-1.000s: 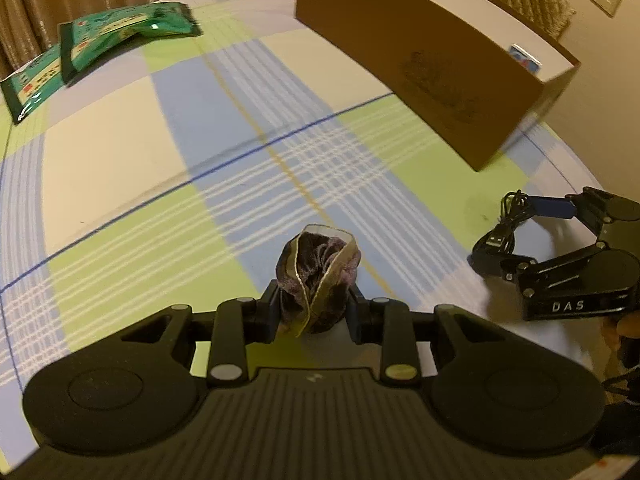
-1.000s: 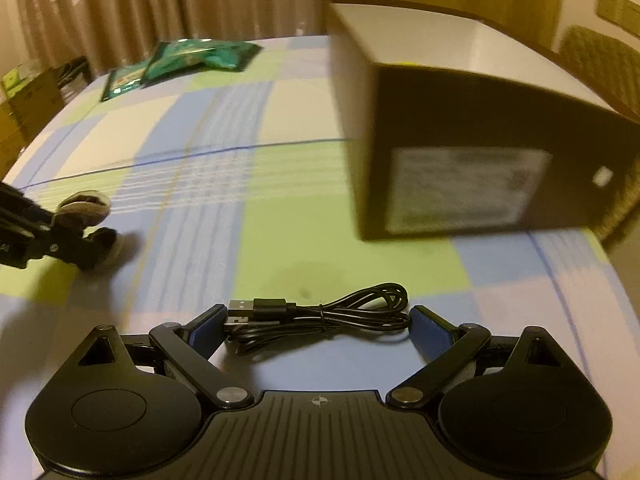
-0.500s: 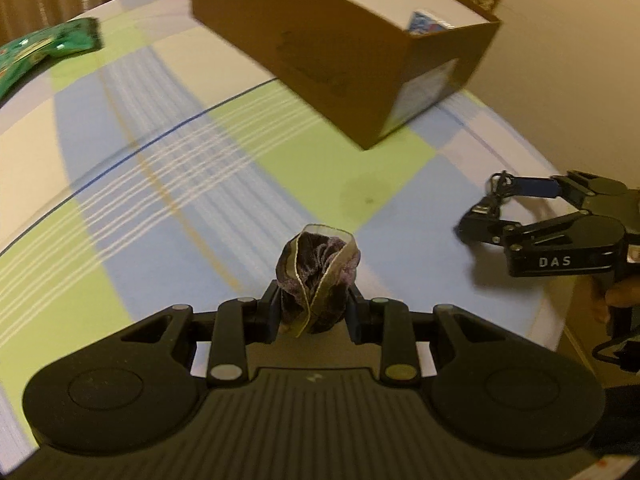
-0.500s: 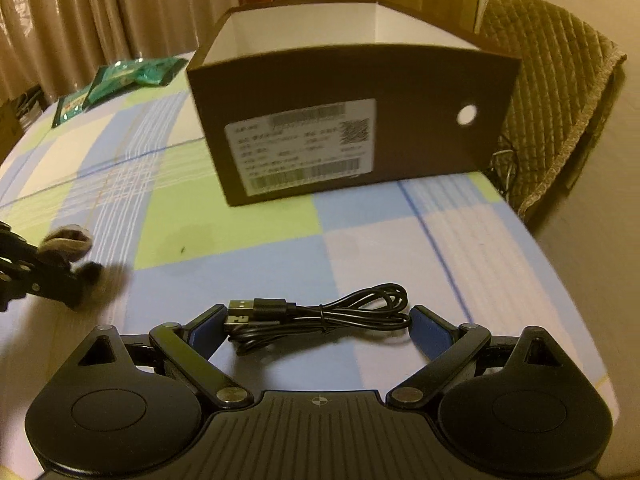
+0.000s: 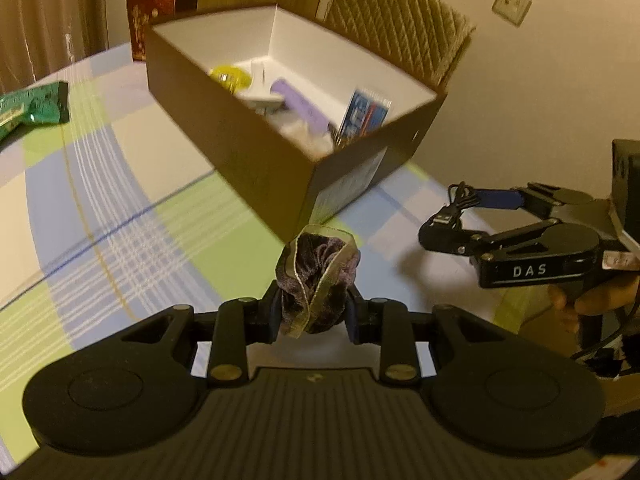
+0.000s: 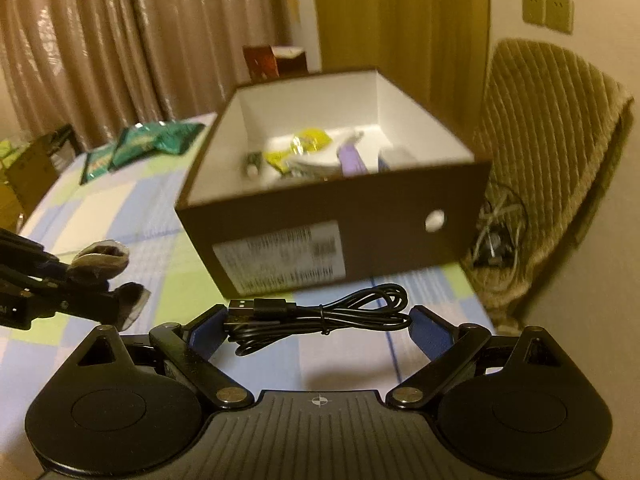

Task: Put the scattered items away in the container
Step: 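Carry the scrunchie and USB cable over the cardboard box with both grippers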

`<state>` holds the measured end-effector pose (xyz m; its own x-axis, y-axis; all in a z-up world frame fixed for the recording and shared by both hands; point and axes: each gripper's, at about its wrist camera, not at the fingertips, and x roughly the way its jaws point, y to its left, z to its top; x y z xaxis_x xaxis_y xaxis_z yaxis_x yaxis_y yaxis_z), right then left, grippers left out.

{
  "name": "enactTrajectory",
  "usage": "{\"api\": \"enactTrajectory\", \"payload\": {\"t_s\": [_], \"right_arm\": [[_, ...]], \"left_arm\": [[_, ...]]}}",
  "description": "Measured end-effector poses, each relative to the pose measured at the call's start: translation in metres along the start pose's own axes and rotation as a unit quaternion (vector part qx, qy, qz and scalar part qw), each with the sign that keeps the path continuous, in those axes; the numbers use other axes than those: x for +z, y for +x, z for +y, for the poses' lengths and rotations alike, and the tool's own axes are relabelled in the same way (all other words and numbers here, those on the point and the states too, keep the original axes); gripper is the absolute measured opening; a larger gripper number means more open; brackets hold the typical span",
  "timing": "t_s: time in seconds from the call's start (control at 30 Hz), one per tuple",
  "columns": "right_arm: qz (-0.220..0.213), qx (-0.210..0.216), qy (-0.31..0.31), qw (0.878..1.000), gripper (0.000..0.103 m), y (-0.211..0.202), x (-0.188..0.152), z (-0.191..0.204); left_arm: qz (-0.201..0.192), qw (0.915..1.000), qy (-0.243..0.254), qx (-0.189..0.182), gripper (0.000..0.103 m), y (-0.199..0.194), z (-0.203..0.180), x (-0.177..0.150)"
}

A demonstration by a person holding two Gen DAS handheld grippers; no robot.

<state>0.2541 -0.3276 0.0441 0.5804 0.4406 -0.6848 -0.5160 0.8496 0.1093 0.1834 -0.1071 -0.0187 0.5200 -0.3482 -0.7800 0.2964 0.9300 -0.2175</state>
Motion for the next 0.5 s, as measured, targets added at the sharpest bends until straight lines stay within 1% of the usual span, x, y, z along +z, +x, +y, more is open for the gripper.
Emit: {"api": "enactTrajectory", "payload": {"t_s": [0.23,0.5], "right_arm": [[-0.02,0.03,-0.027,0.999,0.093,-0.008,0.029,-0.007],[-0.043,0.055,-0.052,0.996,0.093,-0.007,0.057,-0.014]], "left_arm": [[-0.039,0.9992,-0.008,0.005,0.026,-0.011,-0.01,0.027],[-0.063,0.9978,-0.012,0.015,0.026,-0.01,-0.019,0.052]]}}
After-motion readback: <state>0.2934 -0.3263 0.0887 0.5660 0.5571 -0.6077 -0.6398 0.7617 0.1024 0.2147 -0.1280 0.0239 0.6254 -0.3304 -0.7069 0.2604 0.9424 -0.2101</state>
